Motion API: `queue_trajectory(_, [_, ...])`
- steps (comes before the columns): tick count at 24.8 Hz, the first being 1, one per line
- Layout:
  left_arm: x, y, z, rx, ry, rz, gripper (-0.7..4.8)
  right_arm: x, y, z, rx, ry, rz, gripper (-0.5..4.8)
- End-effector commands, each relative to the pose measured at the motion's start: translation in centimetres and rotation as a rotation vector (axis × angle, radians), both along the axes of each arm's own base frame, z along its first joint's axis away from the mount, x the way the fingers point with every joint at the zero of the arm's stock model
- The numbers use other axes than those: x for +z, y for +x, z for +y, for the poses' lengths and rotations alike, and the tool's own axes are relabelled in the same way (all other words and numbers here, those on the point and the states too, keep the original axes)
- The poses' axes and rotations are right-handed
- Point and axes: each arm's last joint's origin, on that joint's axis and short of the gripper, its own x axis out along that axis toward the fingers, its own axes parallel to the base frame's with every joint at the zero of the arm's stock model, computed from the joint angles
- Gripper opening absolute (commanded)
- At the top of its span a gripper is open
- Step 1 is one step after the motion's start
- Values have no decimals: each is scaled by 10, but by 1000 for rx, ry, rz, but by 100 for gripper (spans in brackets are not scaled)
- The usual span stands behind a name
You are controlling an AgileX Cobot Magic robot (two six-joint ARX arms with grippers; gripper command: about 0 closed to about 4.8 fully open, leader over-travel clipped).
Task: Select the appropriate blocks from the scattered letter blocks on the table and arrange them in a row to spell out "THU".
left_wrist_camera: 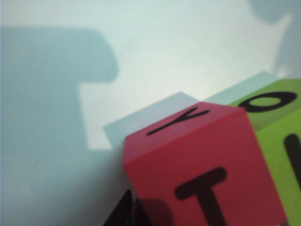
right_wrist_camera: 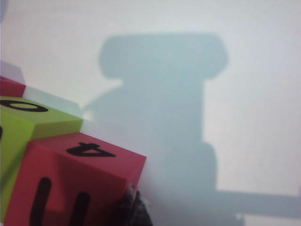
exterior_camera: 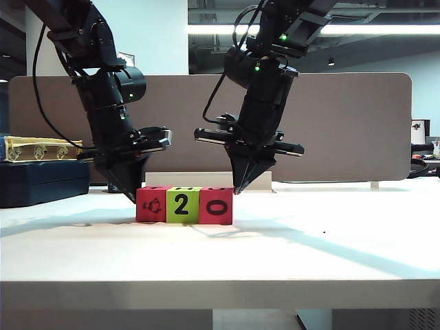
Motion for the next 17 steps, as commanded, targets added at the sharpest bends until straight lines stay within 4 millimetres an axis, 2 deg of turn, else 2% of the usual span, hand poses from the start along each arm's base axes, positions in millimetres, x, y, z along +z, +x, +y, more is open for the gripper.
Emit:
queue_trajectory(1, [3, -1, -5, -11, -13, -11, -5, -2, 2, 3, -1, 41, 8, -2])
queue_trajectory(5, [3, -1, -4, 1, 15, -17, -5, -5, 2, 3, -3, 33, 12, -2])
queue_trajectory(10, [3, -1, 3, 79, 214, -55, -5, -2, 3, -3, -34, -20, -13, -2])
queue_trajectory(12, [5, -2, 3, 85, 223, -60, -5, 0, 3, -6, -42, -60, -26, -2])
queue_trajectory(17, [24, -9, 5, 88, 214, -82, -5, 15, -2, -11, -34, -90, -48, -2])
